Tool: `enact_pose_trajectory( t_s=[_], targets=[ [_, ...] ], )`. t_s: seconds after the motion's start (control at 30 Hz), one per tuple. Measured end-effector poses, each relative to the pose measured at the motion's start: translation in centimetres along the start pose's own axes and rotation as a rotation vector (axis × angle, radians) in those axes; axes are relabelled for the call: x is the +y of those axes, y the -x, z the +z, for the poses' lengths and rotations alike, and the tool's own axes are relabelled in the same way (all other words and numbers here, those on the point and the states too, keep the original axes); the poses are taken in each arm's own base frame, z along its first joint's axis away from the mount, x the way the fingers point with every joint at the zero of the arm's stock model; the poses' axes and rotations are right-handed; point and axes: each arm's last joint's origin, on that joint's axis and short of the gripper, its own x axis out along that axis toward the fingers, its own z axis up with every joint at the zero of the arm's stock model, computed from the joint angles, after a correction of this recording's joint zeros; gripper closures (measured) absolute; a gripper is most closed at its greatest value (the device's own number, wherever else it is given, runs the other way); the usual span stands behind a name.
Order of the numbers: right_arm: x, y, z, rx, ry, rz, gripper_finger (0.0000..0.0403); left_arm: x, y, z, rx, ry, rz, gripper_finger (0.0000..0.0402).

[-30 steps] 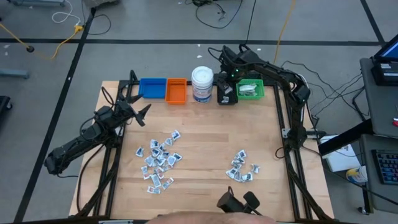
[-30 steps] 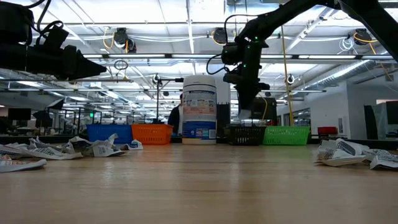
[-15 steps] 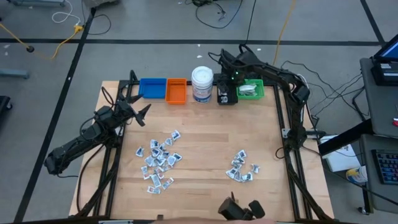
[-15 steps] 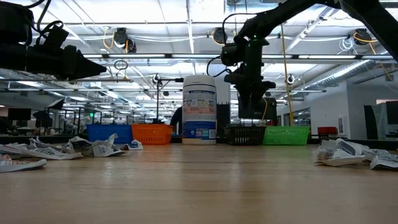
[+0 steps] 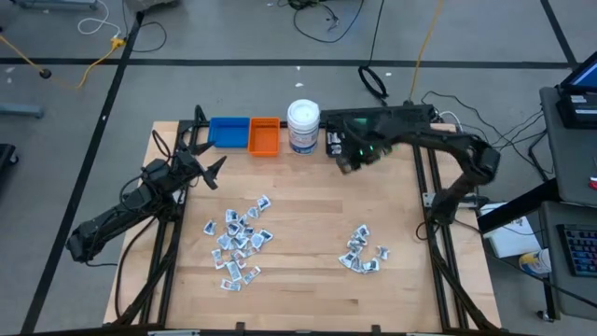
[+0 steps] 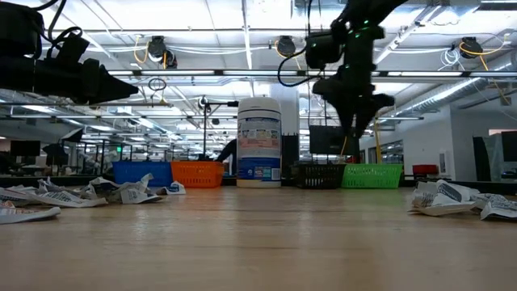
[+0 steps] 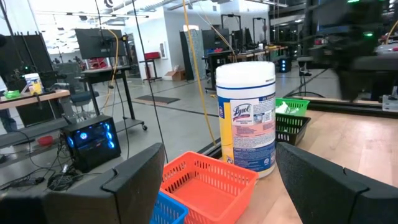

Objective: Pick & Place First Aid Supplies
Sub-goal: Put the towelette pack into the black bin

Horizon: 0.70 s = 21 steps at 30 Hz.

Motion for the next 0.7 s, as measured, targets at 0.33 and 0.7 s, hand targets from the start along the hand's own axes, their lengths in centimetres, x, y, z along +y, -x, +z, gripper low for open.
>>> enact_pose_trajectory(
  t_s=[0.33,0.7],
  targets=[
    [2.3,-0.9,-11.0,0.074,-0.02,-0.02,0.0254,0.0,0.0,0.0,0.0,0.0,0.0,0.0091],
    [3.7,-1.9,-19.9,0.114,-0.057,-0.058,0.0257,0.0,0.0,0.0,0.0,0.0,0.0,0.0092]
  ],
)
